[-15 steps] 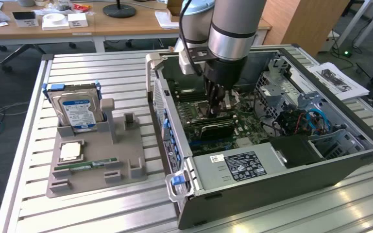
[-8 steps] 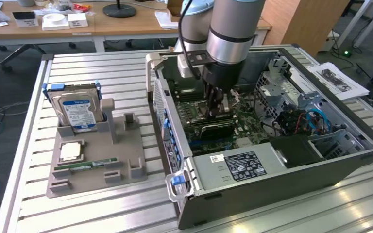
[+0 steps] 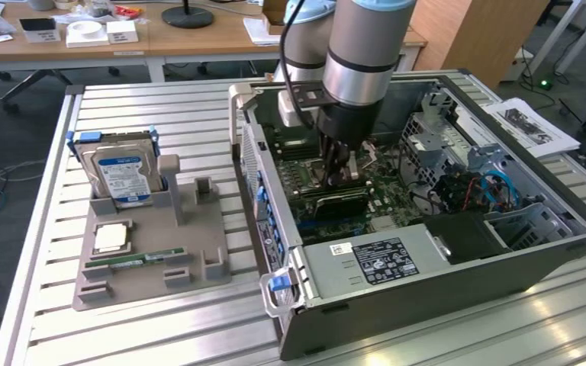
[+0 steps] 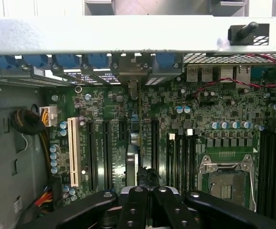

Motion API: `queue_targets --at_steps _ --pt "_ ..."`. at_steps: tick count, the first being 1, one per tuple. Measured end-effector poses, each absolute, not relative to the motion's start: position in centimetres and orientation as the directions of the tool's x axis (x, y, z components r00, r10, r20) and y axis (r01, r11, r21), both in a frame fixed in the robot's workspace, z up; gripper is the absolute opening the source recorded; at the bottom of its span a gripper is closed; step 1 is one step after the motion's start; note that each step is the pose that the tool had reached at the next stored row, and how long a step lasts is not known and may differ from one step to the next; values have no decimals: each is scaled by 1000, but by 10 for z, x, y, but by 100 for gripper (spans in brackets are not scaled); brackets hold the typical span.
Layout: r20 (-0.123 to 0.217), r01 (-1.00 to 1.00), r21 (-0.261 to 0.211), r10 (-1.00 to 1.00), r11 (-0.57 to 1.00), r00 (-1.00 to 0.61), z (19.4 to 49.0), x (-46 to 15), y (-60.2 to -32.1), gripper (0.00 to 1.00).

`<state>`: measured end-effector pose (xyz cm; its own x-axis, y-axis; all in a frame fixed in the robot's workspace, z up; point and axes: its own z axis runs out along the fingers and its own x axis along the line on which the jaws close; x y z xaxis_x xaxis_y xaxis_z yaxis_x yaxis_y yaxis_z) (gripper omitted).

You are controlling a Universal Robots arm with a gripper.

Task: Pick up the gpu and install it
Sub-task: 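Press down on the gpu until it lock into place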

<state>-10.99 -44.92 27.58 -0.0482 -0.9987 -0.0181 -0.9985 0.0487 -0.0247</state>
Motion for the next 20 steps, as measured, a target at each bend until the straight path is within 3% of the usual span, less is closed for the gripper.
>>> queue_targets --at_steps 20 --pt "-18 -999 -25 -999 49 -48 267 -110 -449 11"
